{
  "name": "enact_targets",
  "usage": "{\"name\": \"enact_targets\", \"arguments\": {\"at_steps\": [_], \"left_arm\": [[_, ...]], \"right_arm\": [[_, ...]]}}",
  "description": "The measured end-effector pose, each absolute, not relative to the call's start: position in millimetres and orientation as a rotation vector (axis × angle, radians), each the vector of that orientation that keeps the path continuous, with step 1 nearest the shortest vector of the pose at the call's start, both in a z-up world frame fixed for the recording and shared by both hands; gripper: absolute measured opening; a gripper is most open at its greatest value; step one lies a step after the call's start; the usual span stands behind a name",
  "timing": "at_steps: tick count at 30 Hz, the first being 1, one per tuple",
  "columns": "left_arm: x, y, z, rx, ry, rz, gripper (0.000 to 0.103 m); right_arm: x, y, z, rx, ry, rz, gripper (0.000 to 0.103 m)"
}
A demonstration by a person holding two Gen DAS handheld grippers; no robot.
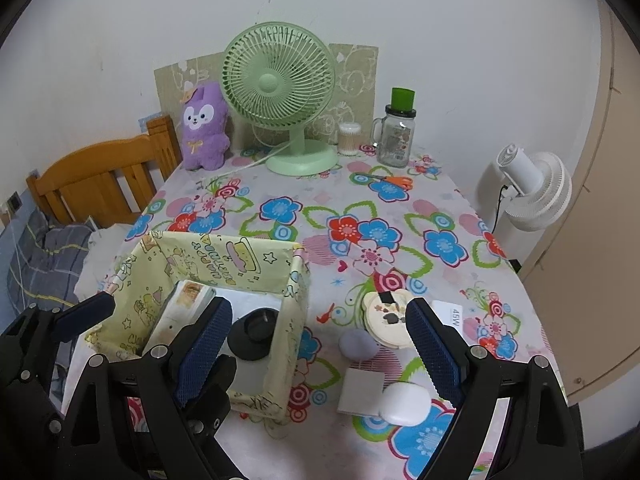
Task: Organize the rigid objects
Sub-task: 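Withdraw both tools from the box toward the remaining items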
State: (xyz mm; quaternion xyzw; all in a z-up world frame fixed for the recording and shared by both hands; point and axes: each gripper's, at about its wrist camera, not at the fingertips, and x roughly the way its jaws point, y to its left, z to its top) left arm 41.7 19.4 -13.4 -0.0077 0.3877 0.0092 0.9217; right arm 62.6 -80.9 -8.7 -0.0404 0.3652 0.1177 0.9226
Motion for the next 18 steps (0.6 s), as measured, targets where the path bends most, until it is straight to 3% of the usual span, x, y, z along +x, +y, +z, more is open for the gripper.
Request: {"name": "enact_targets", "arguments": {"at_steps": [18], "left_arm": [[31, -21, -3, 0.021, 0.757, -0.005, 0.103]], "right_arm": [[45, -124, 2, -0.065, 0.702, 0.193, 0.091]]}}
